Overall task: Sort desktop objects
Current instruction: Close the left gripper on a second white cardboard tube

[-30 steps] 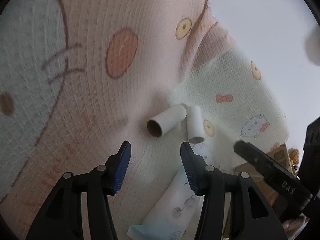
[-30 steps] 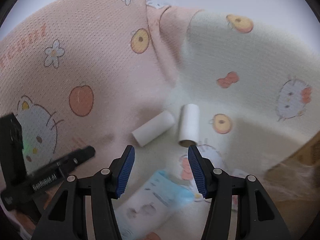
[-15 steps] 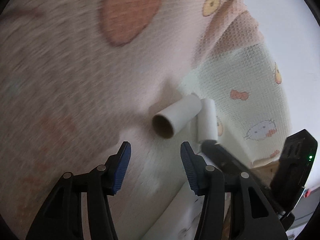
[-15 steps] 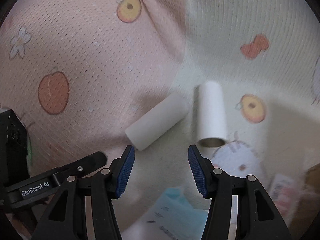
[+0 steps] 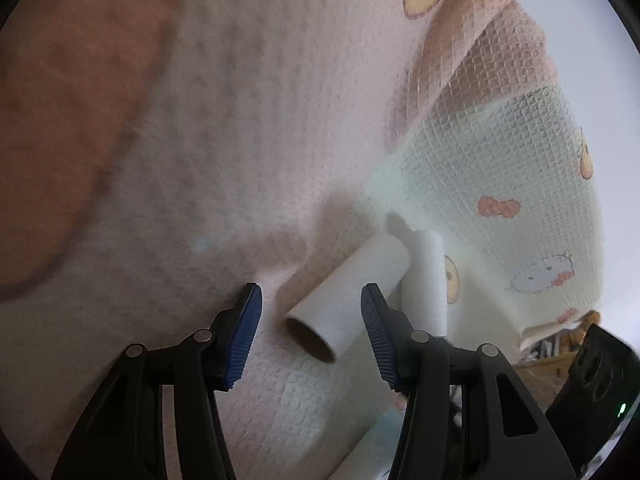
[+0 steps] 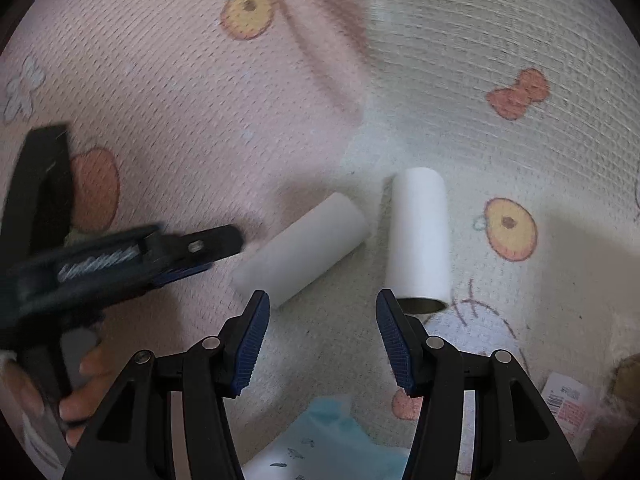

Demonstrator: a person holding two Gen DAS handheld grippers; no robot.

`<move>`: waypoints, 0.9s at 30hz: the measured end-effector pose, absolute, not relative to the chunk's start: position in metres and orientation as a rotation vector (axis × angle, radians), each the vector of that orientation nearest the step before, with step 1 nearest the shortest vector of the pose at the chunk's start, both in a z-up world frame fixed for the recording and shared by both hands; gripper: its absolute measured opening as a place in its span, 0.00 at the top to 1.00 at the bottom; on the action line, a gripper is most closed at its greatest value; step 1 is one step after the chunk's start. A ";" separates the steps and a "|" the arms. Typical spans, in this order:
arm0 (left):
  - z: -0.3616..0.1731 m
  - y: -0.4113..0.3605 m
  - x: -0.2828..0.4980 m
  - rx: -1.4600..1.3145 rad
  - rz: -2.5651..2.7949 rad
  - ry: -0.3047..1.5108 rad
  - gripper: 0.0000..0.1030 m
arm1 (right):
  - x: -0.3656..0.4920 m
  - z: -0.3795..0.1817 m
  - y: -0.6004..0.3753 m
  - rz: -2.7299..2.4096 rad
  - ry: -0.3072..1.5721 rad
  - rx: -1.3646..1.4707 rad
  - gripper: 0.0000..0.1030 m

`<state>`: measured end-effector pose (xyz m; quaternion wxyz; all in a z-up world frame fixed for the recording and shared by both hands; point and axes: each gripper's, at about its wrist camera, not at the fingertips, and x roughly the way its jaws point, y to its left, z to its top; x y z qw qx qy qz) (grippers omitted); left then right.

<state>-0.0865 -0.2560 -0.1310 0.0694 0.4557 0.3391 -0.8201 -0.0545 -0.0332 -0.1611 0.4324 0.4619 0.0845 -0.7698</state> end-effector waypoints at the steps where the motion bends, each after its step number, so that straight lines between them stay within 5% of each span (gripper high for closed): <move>1: -0.133 -0.255 -0.088 1.382 -2.464 1.018 0.46 | -0.053 -0.162 -0.034 -1.911 0.214 1.145 0.49; 12: -0.147 -0.245 -0.096 1.479 -2.440 1.116 0.50 | -0.052 -0.173 -0.035 -1.833 0.234 1.157 0.49; 20: -0.160 -0.230 -0.101 1.557 -2.455 1.280 0.64 | -0.059 -0.177 -0.031 -1.821 0.224 1.184 0.50; 27: -0.171 -0.222 -0.113 1.613 -2.444 1.435 0.67 | -0.074 -0.177 -0.020 -1.880 0.217 1.189 0.58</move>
